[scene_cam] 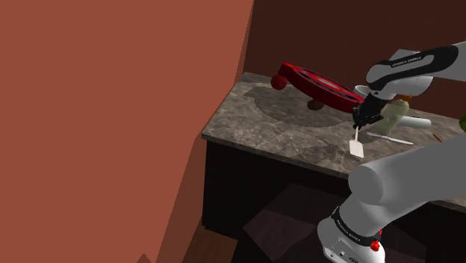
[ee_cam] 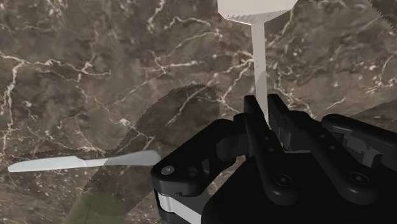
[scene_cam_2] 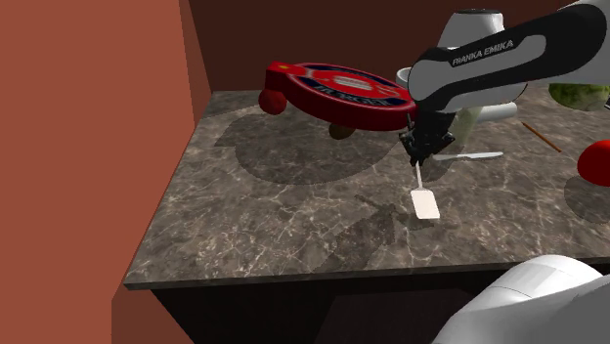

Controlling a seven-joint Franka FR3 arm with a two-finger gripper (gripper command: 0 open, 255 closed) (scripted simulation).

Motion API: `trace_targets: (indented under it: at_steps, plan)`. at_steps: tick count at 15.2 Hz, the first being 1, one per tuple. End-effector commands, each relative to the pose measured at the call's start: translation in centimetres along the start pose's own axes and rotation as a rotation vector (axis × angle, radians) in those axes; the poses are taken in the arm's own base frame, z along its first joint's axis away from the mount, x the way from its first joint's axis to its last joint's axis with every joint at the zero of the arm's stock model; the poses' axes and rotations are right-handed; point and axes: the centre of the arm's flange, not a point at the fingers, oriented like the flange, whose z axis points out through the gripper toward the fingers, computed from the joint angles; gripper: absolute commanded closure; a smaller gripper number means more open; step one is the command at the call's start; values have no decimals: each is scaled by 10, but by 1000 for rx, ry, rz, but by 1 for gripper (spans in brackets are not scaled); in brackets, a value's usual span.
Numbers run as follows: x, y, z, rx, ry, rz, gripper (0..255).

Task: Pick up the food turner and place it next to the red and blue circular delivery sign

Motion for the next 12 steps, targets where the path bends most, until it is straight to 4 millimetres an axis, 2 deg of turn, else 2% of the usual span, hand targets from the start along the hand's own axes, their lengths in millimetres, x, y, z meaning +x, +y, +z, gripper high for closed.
trace_targets:
  at_steps: [1,9,12]
  plan:
    - [-2,0,11,0,1,0,255]
    - [-5,0,57,0,1,0,255]
    - [-5,0,57,0,1,0,255]
